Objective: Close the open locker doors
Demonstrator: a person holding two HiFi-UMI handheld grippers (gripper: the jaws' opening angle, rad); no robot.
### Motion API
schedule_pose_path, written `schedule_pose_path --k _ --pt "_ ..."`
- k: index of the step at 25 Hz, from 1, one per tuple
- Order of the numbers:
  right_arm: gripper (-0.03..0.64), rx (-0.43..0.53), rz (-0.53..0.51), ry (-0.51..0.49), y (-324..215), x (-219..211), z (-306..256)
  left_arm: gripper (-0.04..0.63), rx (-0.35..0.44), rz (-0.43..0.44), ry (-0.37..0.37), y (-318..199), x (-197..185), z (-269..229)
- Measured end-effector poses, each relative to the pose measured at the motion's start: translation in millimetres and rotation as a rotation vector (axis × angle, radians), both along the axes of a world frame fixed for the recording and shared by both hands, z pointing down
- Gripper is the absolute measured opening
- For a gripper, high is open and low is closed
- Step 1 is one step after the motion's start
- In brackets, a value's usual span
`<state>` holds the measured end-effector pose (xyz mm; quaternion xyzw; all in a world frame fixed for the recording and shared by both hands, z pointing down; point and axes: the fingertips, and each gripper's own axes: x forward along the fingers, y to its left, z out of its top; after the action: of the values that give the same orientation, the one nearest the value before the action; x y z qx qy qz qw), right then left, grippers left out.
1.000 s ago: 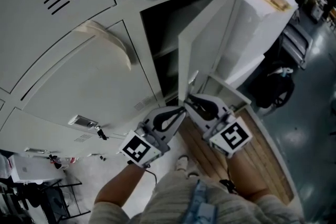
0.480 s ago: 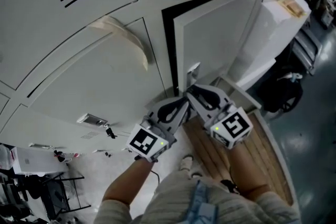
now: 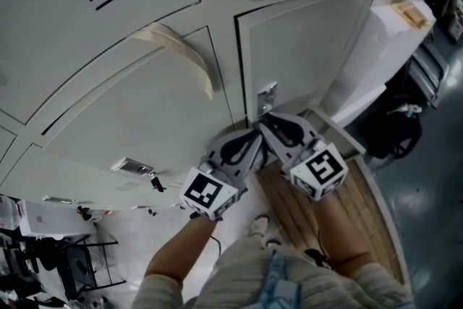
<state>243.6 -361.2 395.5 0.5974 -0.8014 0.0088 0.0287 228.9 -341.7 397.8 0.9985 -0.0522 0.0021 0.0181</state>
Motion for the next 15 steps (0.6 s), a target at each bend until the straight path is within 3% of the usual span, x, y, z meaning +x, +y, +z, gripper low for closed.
schedule_pose_path --k 4,15 --pt "0.061 0.029 0.003 0.041 -1.6 6.1 2.7 0.005 -0.011 -0.003 0.006 -0.6 1.0 0.1" --pt "0.061 0.015 0.002 0.008 -1.2 3.4 1.7 0.005 0.018 -0.007 -0.007 -0.9 0.0 5.8"
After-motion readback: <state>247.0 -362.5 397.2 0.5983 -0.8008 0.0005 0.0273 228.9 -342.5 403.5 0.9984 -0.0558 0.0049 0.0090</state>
